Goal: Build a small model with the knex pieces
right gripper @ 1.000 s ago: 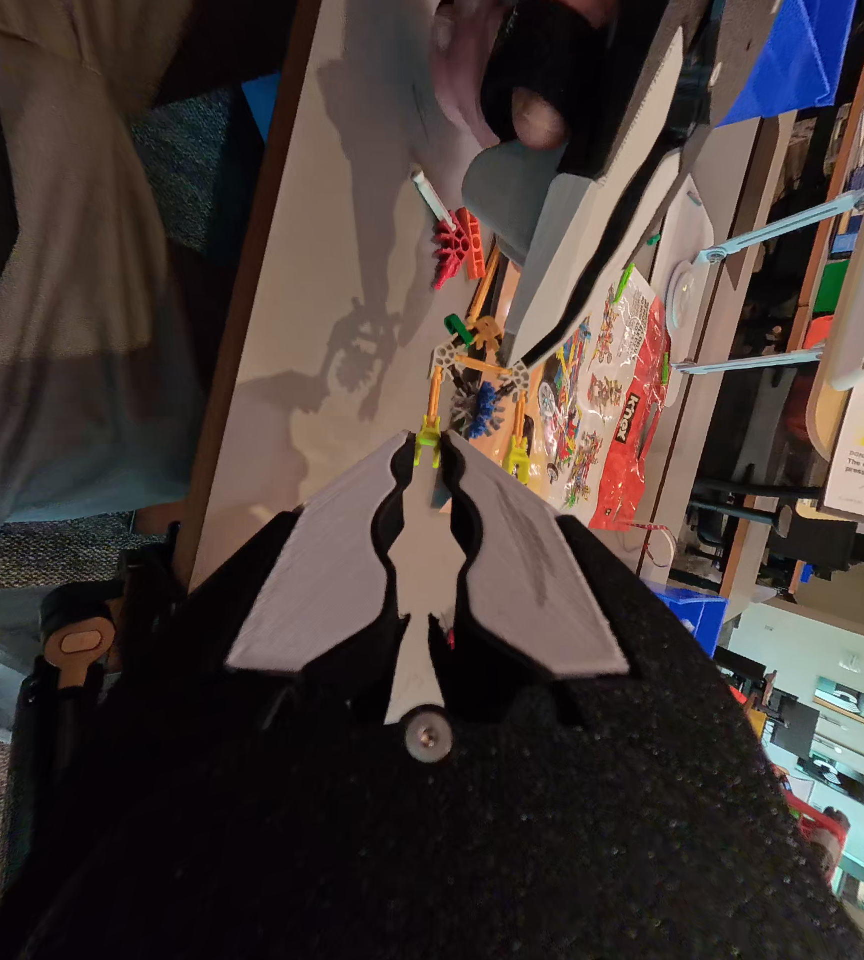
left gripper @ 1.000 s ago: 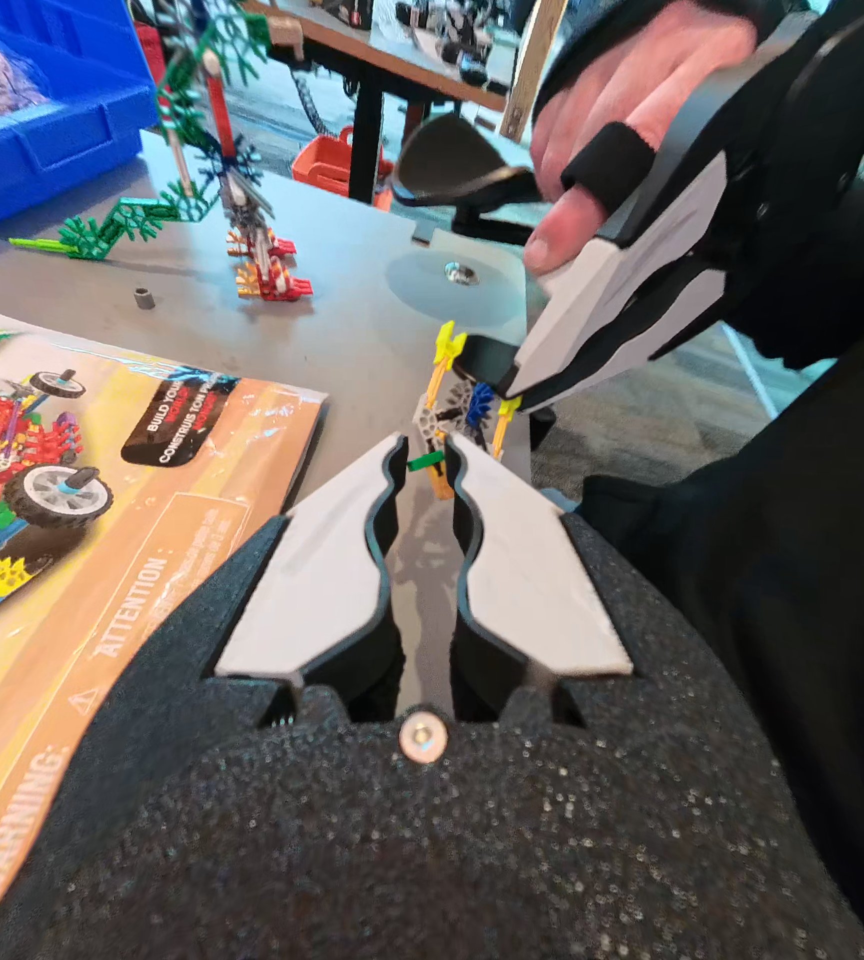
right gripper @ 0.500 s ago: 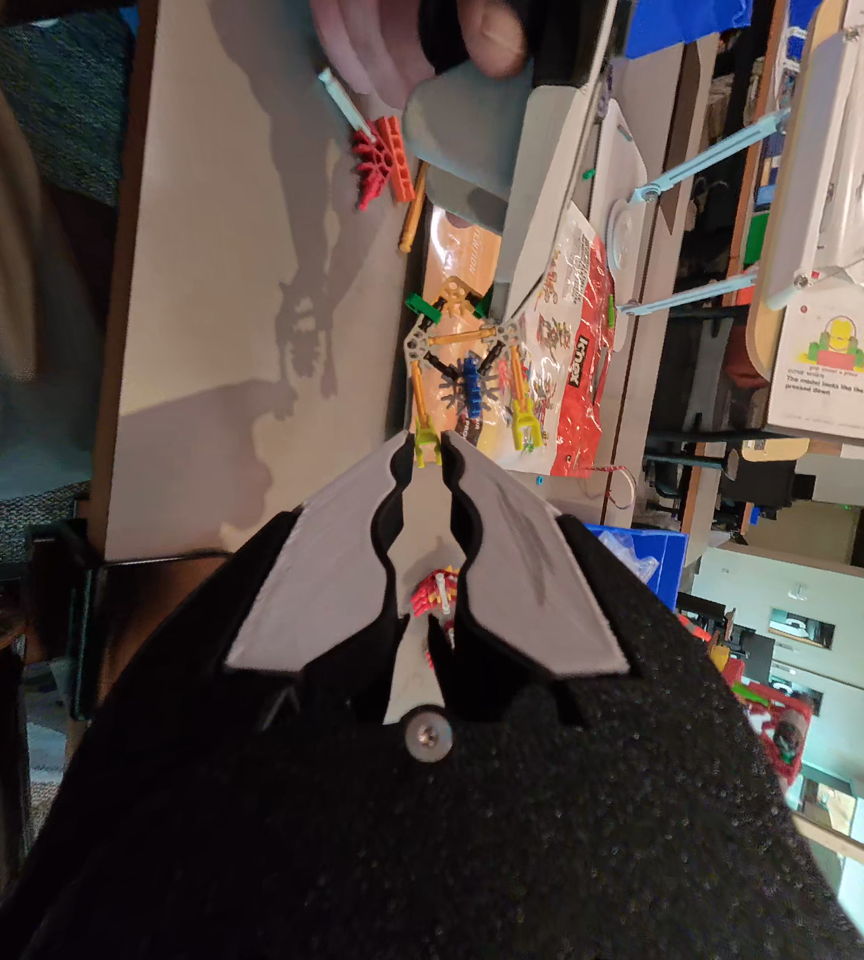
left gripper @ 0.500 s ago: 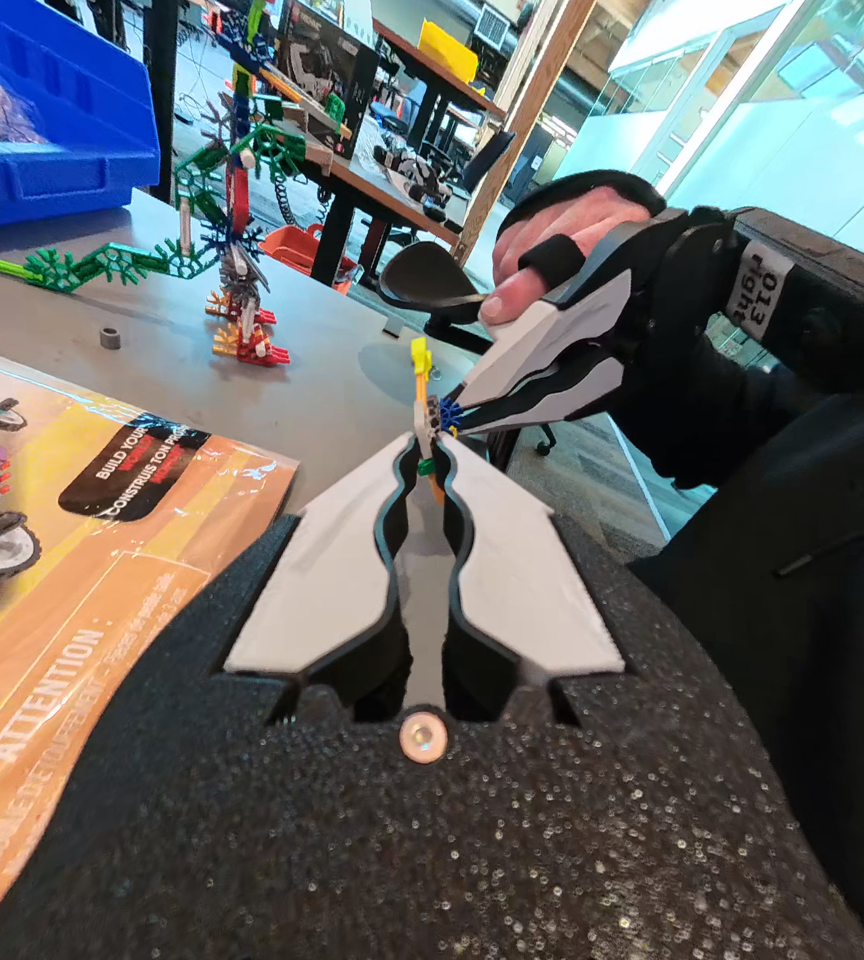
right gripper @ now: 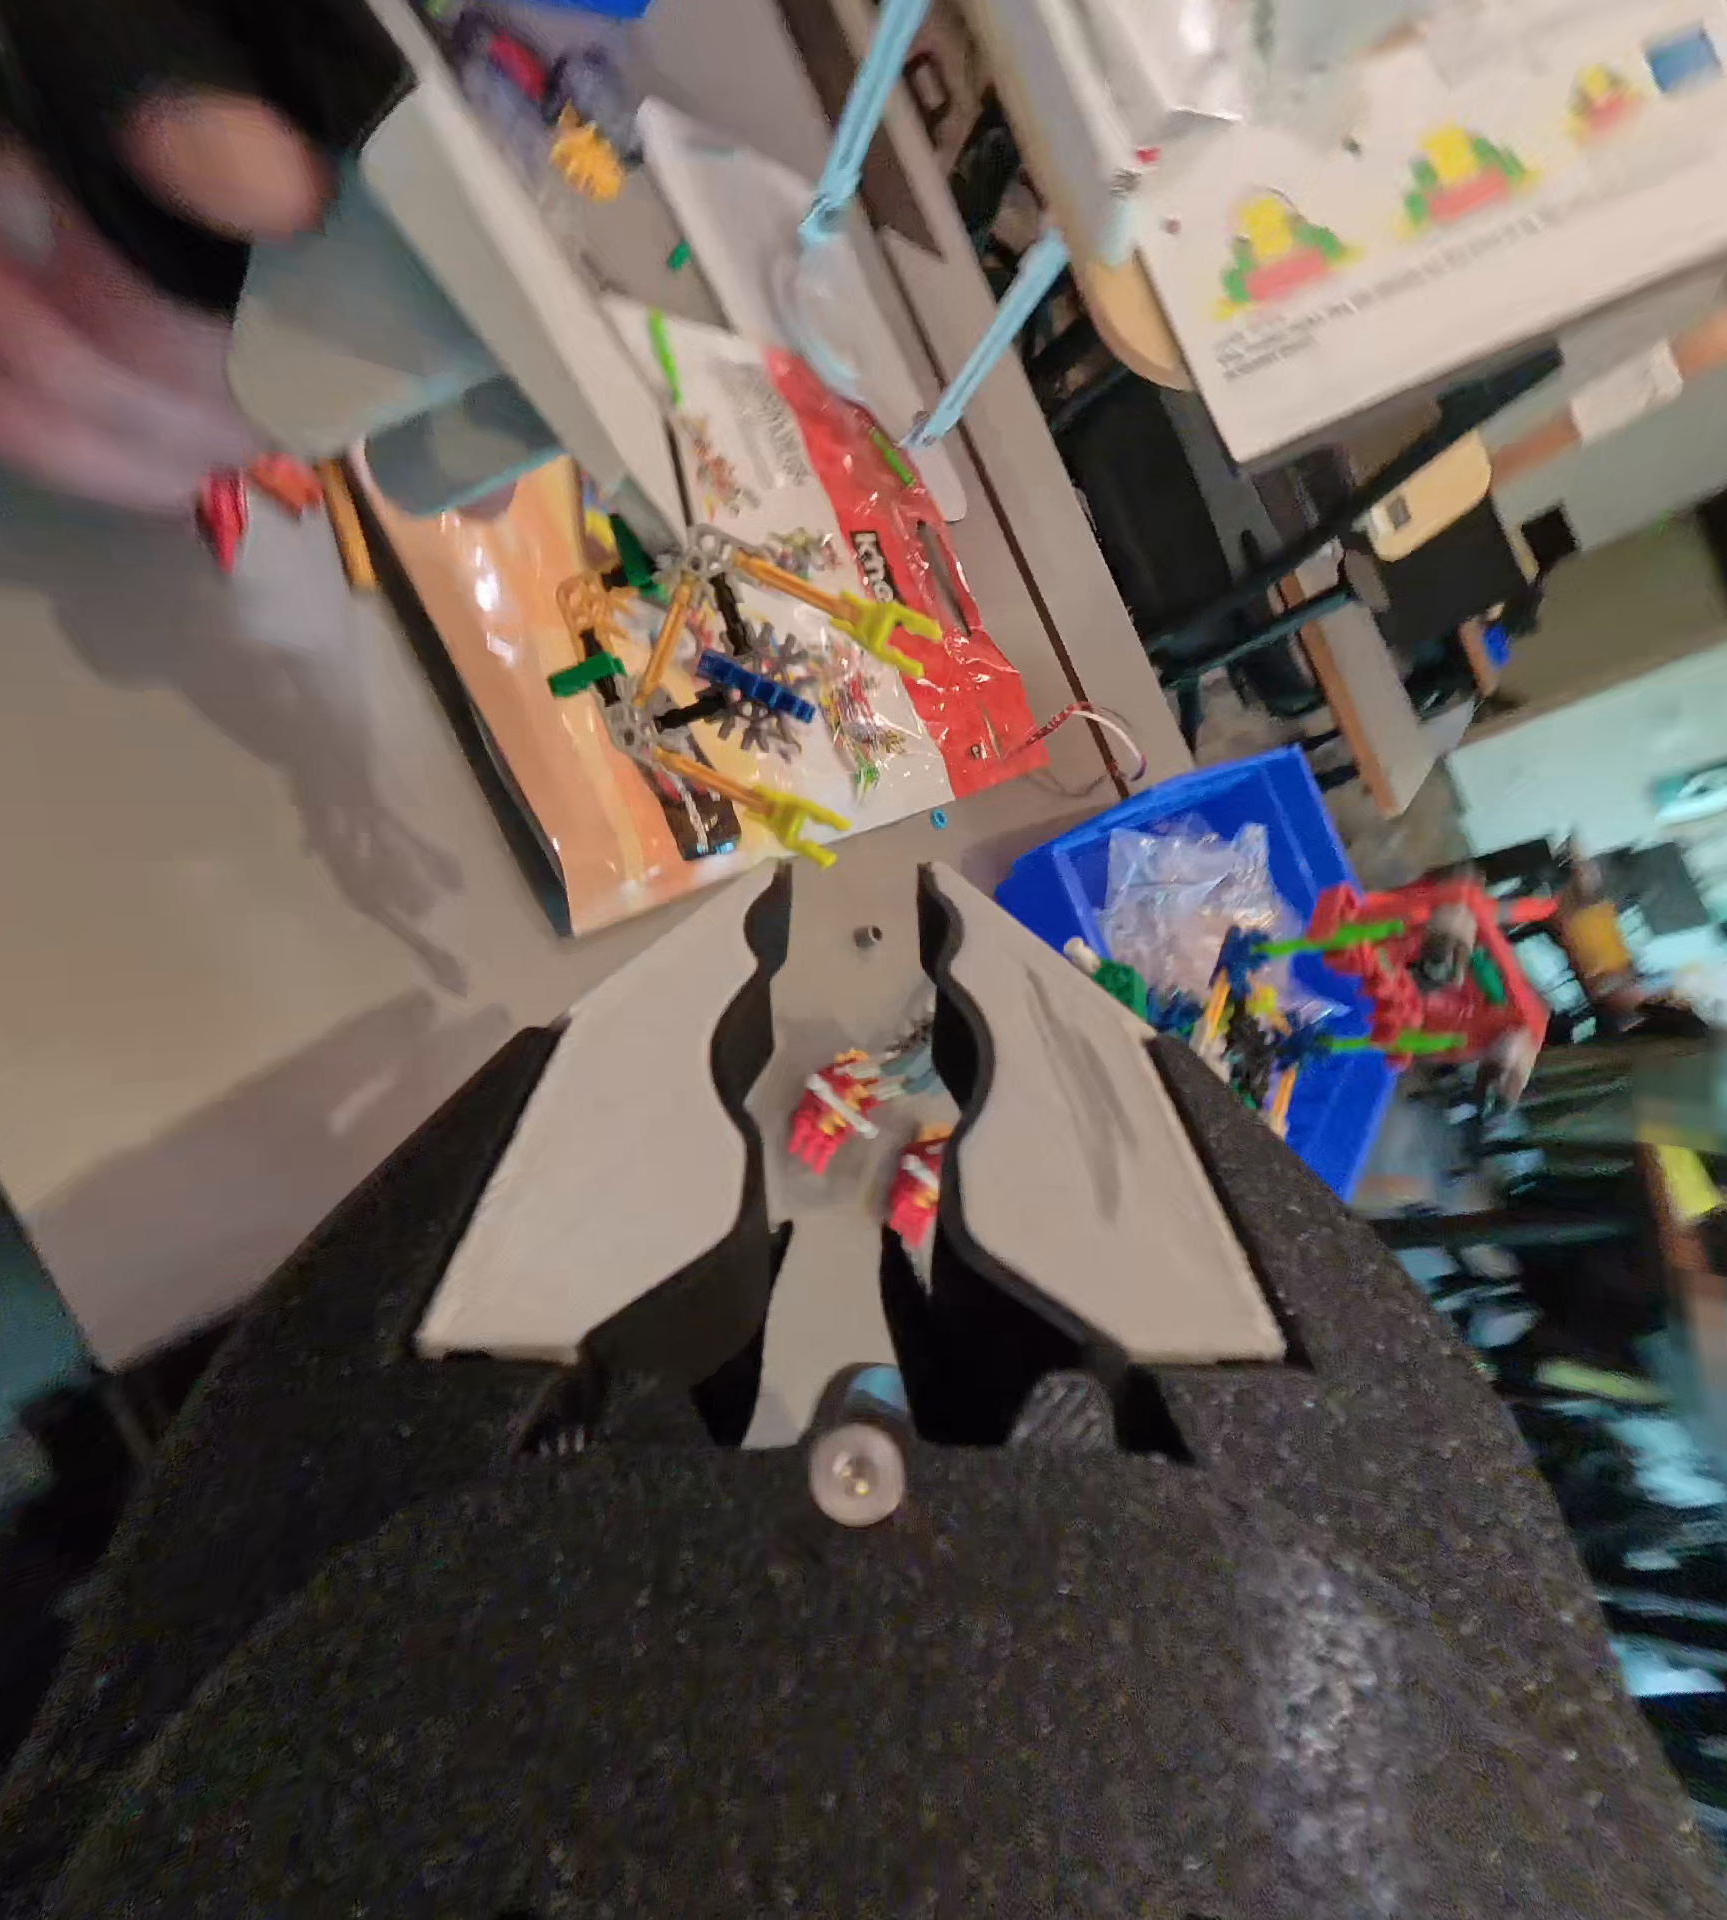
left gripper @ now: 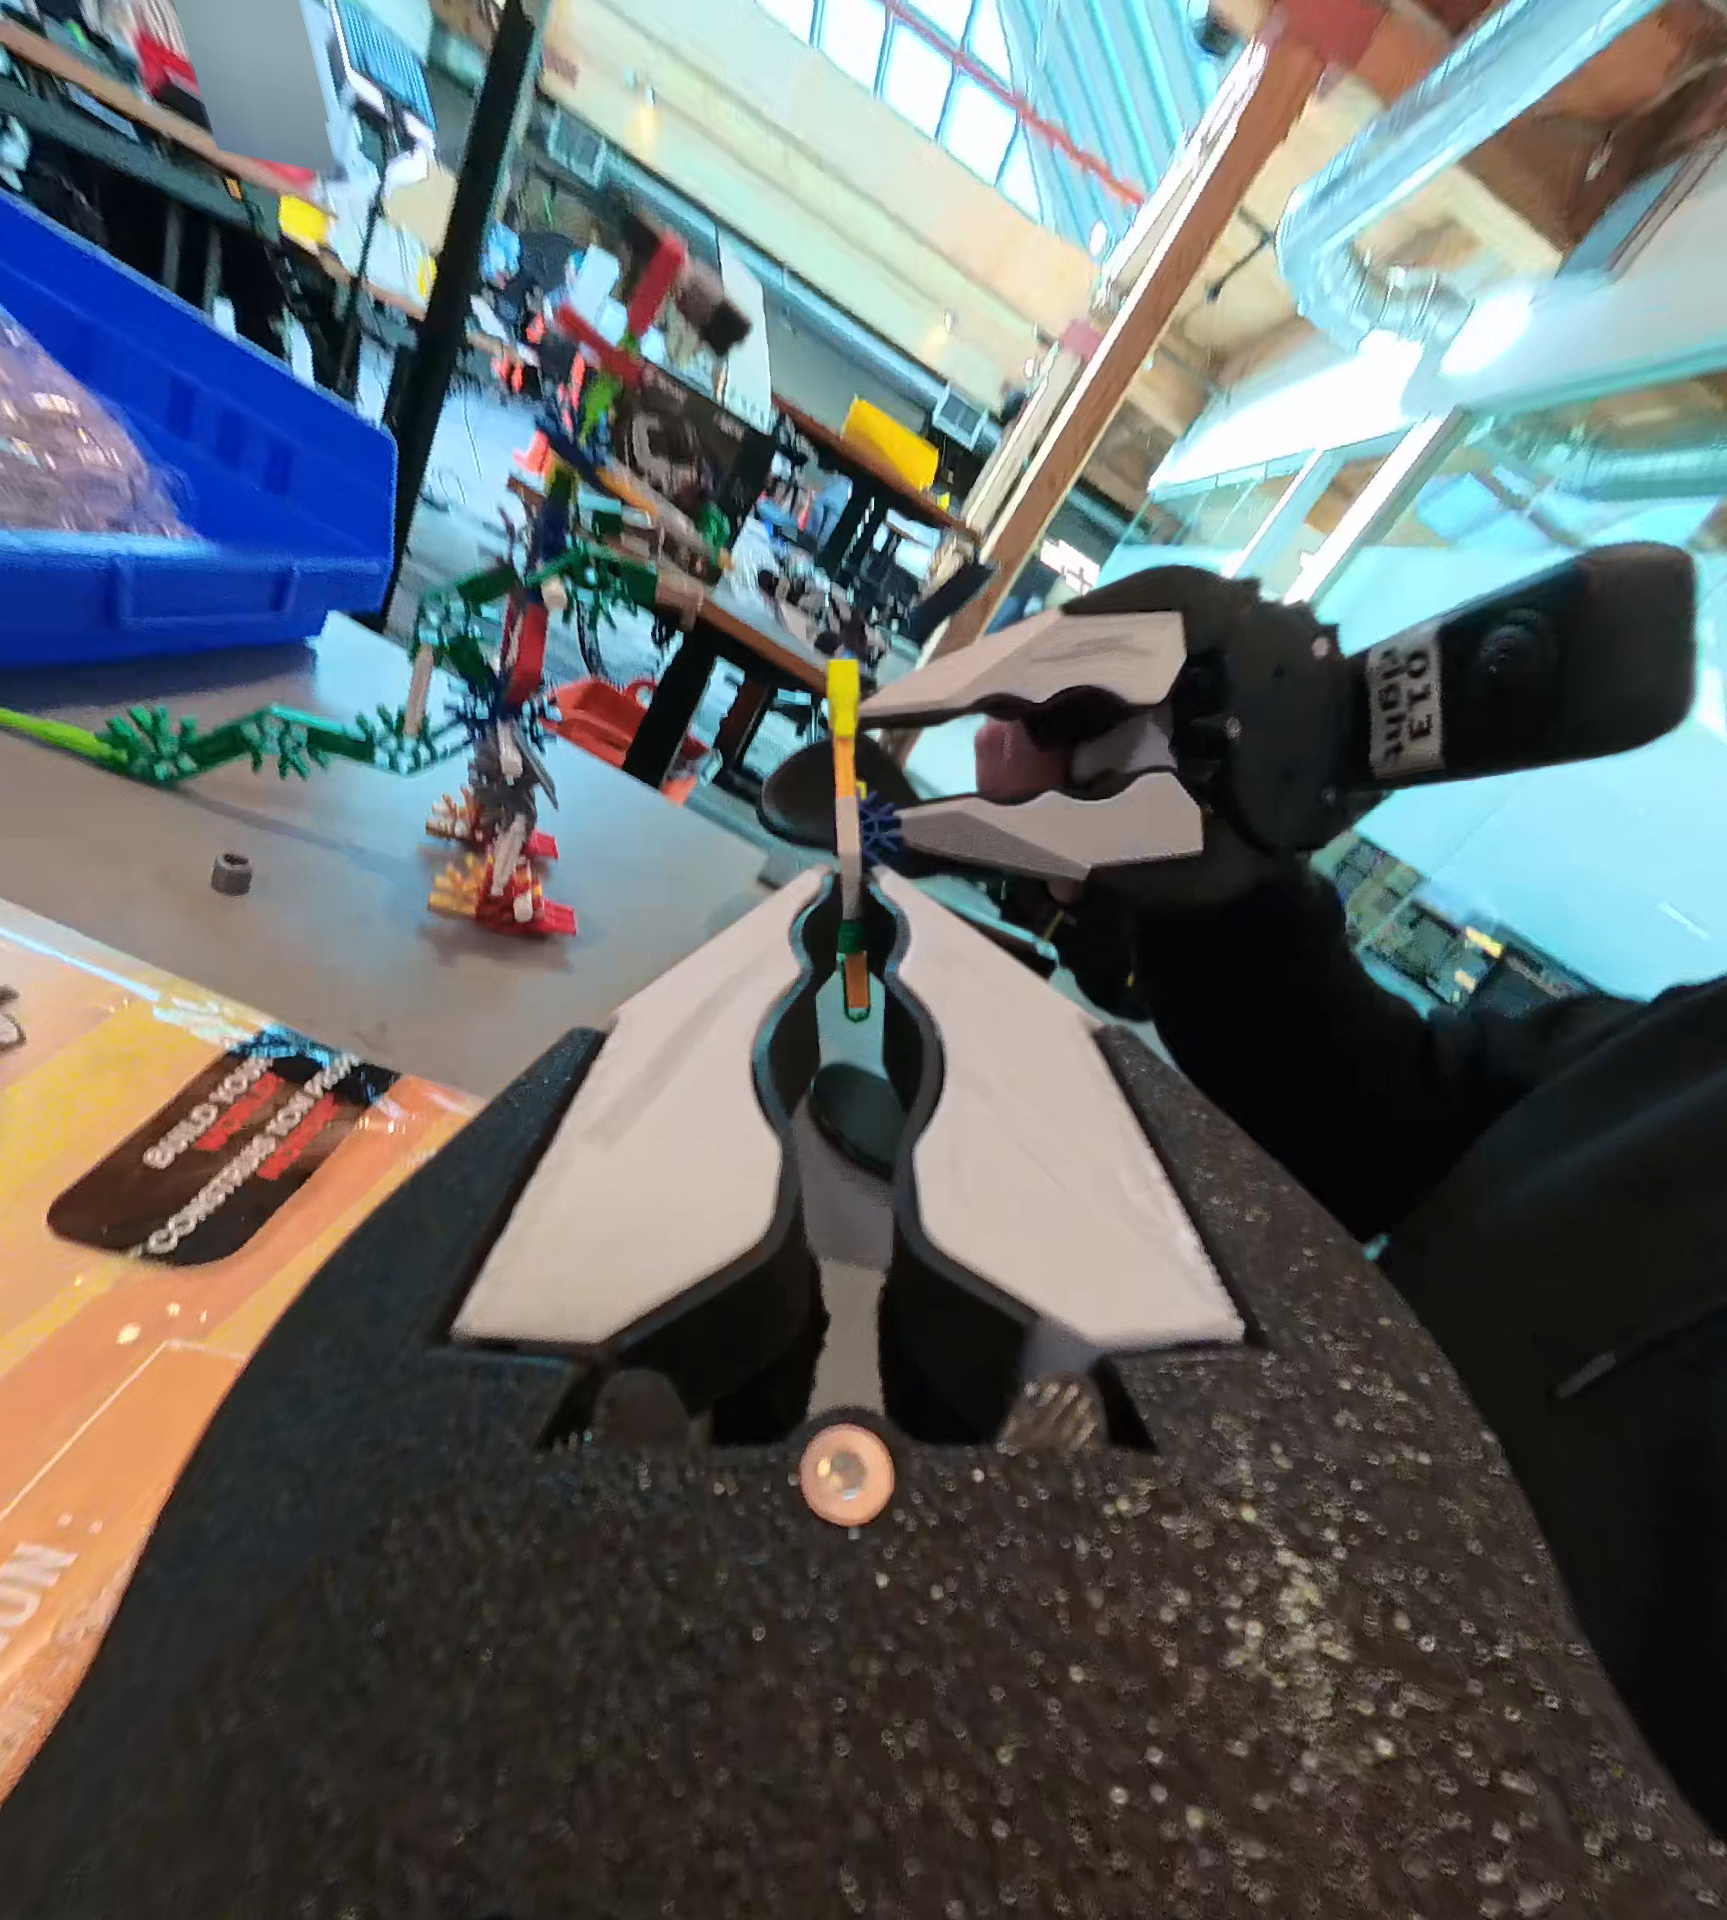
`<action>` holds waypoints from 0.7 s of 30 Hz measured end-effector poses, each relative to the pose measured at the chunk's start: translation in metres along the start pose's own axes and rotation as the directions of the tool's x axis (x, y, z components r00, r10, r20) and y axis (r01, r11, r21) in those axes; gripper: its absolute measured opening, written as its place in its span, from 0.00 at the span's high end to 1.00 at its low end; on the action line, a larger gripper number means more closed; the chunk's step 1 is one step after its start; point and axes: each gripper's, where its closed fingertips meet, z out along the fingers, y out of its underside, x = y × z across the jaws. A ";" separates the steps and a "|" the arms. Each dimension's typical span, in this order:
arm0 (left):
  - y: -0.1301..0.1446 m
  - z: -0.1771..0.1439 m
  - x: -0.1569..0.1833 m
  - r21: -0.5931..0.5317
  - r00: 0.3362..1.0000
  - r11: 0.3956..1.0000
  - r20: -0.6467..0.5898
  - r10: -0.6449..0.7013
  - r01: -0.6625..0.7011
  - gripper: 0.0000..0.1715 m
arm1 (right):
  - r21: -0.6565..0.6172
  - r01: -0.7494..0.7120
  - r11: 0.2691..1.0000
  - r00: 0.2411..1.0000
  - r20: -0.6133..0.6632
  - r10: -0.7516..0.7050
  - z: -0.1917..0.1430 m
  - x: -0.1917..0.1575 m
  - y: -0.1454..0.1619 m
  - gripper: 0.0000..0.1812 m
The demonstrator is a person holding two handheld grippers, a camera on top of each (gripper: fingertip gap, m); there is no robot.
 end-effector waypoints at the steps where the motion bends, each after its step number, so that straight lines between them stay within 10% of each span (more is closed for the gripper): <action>1: -0.007 0.000 0.002 0.038 1.000 0.999 -0.007 -0.003 0.003 1.00 | 0.029 -0.089 0.996 0.996 -0.018 0.090 -0.004 0.004 -0.002 0.87; 10: -0.033 0.013 0.018 0.235 0.995 0.970 -0.089 -0.044 0.064 1.00 | 0.188 -0.718 0.670 0.696 0.166 0.699 -0.011 -0.005 -0.023 0.83; 21: -0.038 0.016 0.030 0.324 0.984 0.939 -0.164 -0.065 0.116 1.00 | 0.303 -0.843 0.444 0.533 0.363 0.765 -0.017 0.006 -0.038 0.93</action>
